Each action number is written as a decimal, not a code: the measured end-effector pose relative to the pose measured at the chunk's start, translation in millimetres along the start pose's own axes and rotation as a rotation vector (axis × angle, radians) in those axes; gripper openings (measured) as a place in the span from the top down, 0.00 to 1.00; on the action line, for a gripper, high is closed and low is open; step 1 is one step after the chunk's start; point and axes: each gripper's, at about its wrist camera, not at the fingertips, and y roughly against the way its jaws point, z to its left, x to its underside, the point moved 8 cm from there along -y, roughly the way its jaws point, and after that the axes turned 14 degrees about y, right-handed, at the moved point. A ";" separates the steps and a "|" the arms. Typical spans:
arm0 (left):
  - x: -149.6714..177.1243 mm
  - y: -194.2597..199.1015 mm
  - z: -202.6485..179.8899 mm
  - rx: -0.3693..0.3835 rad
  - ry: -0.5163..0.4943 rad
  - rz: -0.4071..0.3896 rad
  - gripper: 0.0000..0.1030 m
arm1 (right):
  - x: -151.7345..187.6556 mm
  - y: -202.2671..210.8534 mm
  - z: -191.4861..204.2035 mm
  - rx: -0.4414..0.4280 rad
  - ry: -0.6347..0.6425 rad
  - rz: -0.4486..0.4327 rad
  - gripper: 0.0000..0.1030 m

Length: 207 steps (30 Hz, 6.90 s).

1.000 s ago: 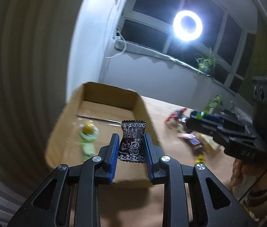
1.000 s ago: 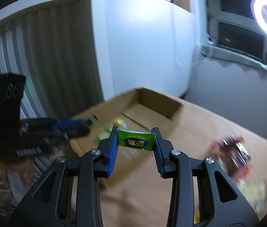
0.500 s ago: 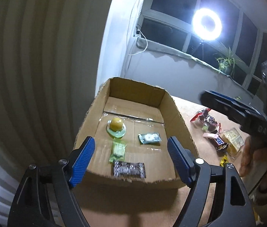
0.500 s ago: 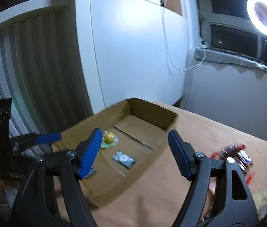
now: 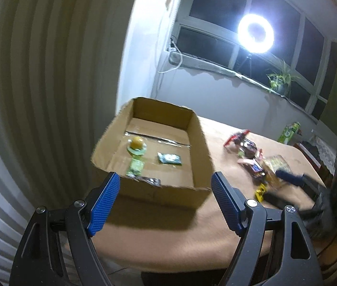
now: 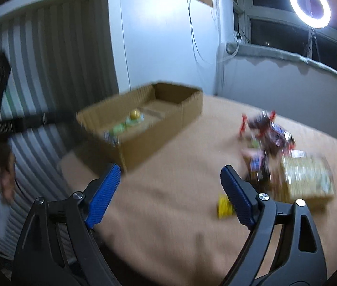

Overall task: Organize snacks
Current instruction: 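Move both open grippers back toward the snack pile, then grasp the Snickers bar with the left gripper while the right gripper grasps the yellow candy, then carry the Snickers bar and yellow candy into the box and open both grippers, then move both open grippers back toward the snack pile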

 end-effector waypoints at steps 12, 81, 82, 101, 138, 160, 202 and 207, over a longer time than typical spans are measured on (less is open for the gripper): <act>40.5 -13.6 -73.1 0.084 -0.124 0.095 0.23 | 38.5 23.9 -20.6 0.028 -0.068 0.018 0.14; 69.7 -98.6 -143.2 0.265 -0.138 0.382 0.74 | 50.3 29.8 -110.6 0.183 -0.115 0.027 0.77; 69.4 -93.7 -142.3 0.266 -0.135 0.370 0.74 | 51.9 37.3 -113.2 0.190 -0.117 0.021 0.77; 48.2 -28.1 -130.0 0.238 -0.157 0.176 0.74 | 11.8 70.4 -110.7 0.221 -0.100 -0.051 0.77; -48.6 -59.8 6.7 0.060 -0.054 0.031 0.74 | -147.7 -99.5 9.9 -0.085 0.104 -0.149 0.77; -31.5 -26.8 40.8 -0.064 0.025 -0.014 0.26 | -104.8 -69.9 3.7 -0.039 0.044 -0.127 0.29; 18.2 -42.6 -92.0 0.058 -0.169 0.093 0.26 | 35.5 -37.0 -62.6 0.032 -0.144 0.075 0.28; 34.1 -63.1 -107.6 0.089 -0.181 0.151 0.26 | 54.5 -41.6 -87.5 0.054 -0.190 0.141 0.28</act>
